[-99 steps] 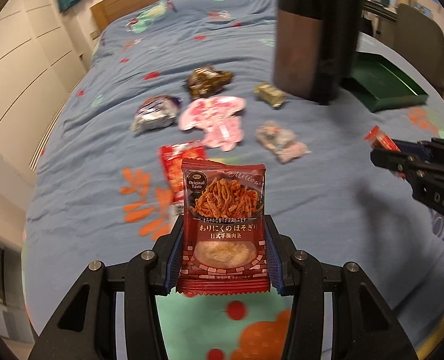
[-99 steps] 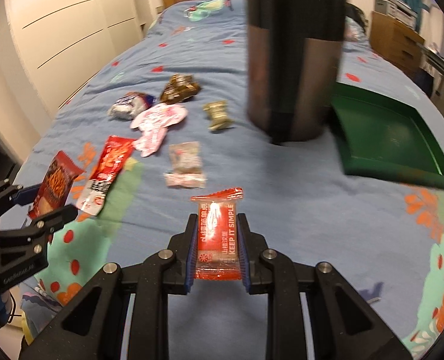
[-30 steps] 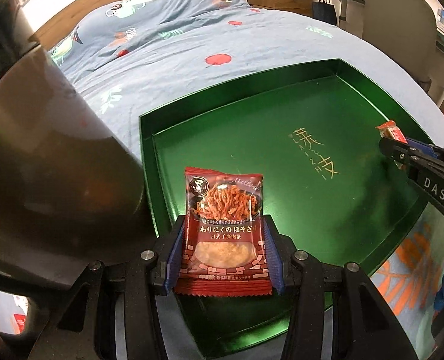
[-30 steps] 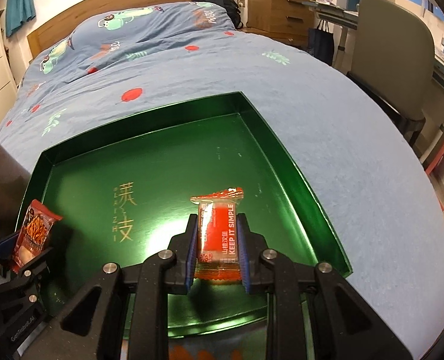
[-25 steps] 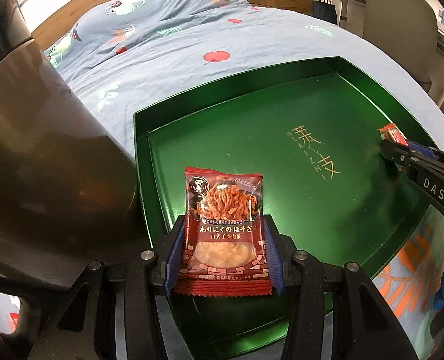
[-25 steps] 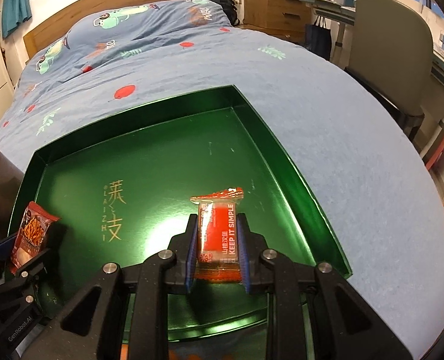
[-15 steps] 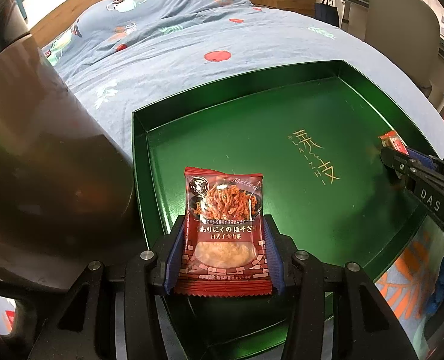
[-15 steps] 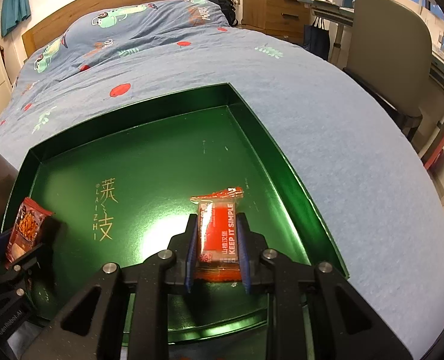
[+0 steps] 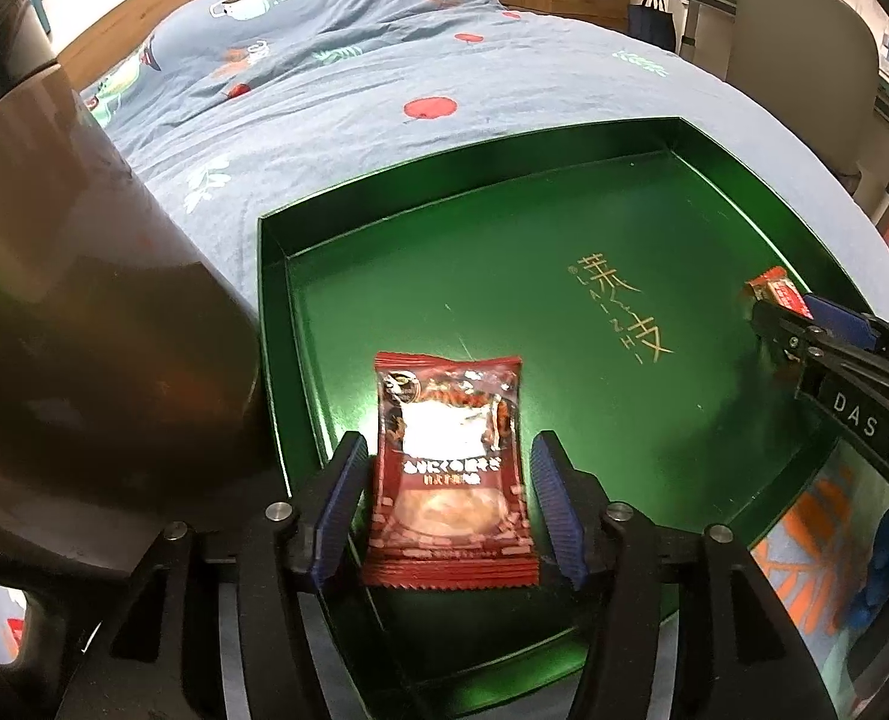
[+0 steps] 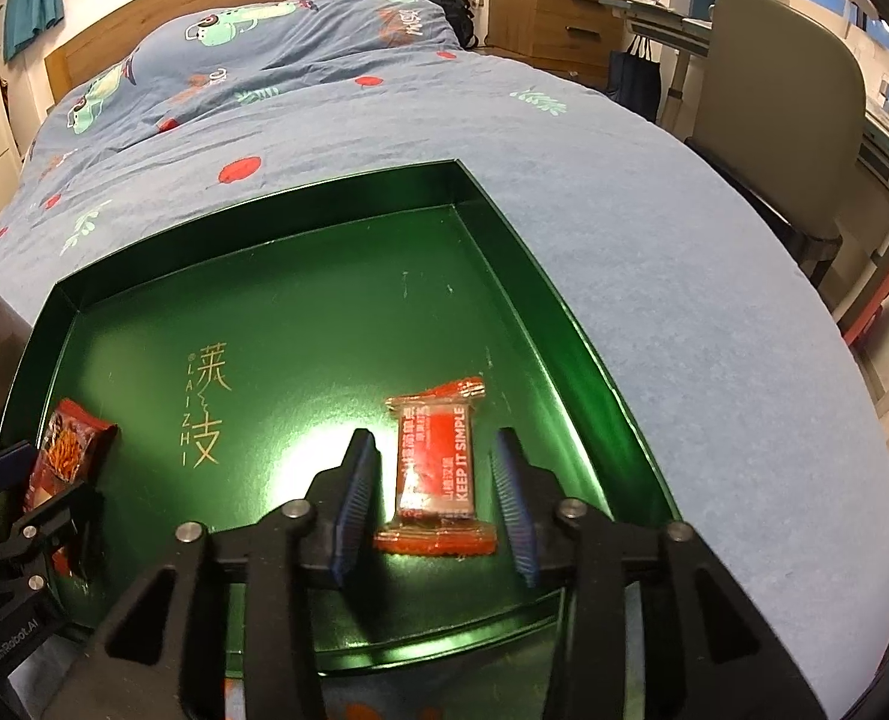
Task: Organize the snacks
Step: 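Lower both snacks into the green tray and open both tools, then move both open tools back from the tray toward the remaining snacks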
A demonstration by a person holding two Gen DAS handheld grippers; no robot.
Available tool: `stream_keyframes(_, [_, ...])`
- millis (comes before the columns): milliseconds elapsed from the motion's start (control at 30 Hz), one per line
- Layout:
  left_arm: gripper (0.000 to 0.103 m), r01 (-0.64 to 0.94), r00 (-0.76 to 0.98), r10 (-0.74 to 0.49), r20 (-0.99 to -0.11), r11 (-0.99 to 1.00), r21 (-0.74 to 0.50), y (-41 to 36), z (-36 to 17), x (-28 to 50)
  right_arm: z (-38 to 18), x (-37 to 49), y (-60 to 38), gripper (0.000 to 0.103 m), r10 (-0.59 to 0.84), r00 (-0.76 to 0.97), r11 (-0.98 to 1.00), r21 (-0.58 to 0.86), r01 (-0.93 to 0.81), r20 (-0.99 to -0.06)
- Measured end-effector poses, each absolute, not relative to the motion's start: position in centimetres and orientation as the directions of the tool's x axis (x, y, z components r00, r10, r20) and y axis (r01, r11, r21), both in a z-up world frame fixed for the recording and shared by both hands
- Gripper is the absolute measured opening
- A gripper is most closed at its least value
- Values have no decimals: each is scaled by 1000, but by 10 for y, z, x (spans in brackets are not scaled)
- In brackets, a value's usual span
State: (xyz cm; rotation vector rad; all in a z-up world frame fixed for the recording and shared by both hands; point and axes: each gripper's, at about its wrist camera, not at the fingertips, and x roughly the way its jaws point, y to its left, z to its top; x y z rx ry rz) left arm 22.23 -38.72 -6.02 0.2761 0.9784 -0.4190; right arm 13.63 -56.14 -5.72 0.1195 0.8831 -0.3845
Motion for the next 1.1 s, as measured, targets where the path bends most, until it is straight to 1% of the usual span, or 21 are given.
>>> stream_keyframes(200, [60, 474, 508, -217, -833, 879, 60, -390, -56, 216, -52, 132, -558, 103, -266, 591, 930, -41, 365, -762])
stream_keyframes(300, [60, 472, 515, -217, -829, 879, 63, -390, -53, 211, -48, 126, -555, 103, -274, 599, 930, -48, 365, -752])
stream_keyframes(433, [61, 462, 542, -206, -815, 883, 85, -389, -49, 196, -38, 116, -556, 103, -258, 617, 923, -2, 384, -743])
stream_keyframes(500, [61, 461, 537, -213, -816, 884, 73, -387, -48, 188, -31, 110, -557, 103, -259, 629, 919, 14, 394, -733])
stream_keyframes(600, [61, 476, 545, -225, -808, 876, 77, -388, -43, 174, -23, 103, -554, 103, -278, 635, 918, -6, 395, -721])
stream_keyframes(667, [61, 485, 557, -231, -798, 870, 87, -386, -38, 163, -17, 96, -553, 103, -289, 636, 914, -7, 406, -715])
stream_keyframes(733, [64, 484, 558, -237, -796, 871, 80, -383, -35, 156, -12, 90, -552, 103, -289, 642, 909, 6, 416, -710])
stream_keyframes(867, [65, 466, 579, -232, -782, 881, 85, -369, -28, 139, -2, 73, -544, 103, -274, 658, 909, 35, 416, -702])
stream_keyframes(967, [65, 457, 583, -221, -782, 885, 91, -350, -28, 129, 4, 64, -530, 103, -274, 664, 918, 17, 397, -696])
stream_keyframes(1100, [65, 429, 584, -198, -787, 899, 92, -324, -29, 120, 8, 50, -518, 103, -256, 667, 919, 37, 392, -700])
